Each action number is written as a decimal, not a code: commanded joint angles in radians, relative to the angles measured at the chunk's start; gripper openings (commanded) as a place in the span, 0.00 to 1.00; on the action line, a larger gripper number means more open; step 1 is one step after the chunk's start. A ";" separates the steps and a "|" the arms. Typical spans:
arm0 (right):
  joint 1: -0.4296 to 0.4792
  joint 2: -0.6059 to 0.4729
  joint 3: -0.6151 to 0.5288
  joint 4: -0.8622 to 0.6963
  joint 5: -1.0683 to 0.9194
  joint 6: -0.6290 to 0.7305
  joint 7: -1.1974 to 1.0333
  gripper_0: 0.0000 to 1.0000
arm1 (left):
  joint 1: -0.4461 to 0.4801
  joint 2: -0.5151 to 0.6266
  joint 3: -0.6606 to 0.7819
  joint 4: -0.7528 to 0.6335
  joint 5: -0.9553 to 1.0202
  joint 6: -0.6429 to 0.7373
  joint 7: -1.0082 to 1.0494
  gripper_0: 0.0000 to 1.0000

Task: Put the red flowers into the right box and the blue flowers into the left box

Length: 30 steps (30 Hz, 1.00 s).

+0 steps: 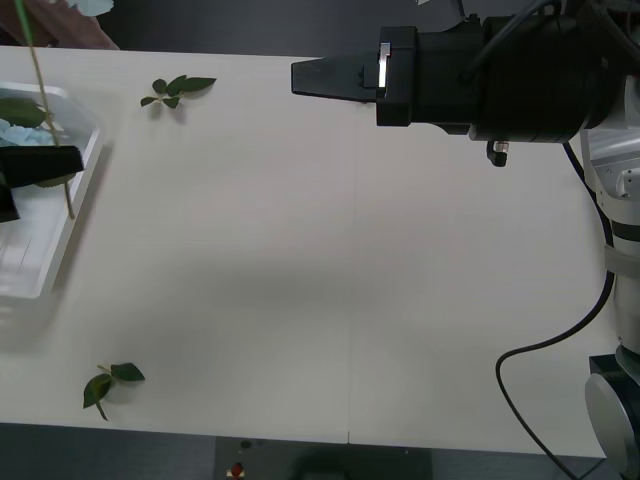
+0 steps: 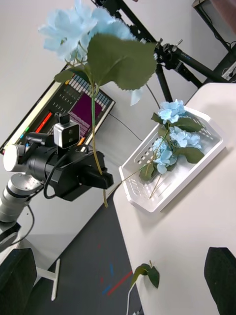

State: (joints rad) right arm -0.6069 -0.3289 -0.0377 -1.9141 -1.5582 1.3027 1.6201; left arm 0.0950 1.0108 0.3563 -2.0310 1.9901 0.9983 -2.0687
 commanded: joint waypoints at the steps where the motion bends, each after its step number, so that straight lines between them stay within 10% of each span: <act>1: -0.025 0.008 -0.002 -0.013 -0.008 -0.007 -0.026 1.00 | 0.157 0.052 0.107 -0.020 0.024 0.008 -0.002 0.00; 15: 0.049 -0.150 0.044 -0.095 0.009 -0.106 0.015 1.00 | 0.450 0.060 0.279 0.268 0.093 0.006 -0.033 0.00; 30: 0.161 -0.392 0.005 -0.108 -0.063 -0.086 0.385 1.00 | 0.379 0.146 0.109 0.522 0.096 -0.035 -0.080 0.00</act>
State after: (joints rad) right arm -0.4586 -0.6870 0.0093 -1.9884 -1.6051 1.2016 1.9182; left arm 0.5182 1.1092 0.4865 -1.5391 2.0803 0.9798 -2.0980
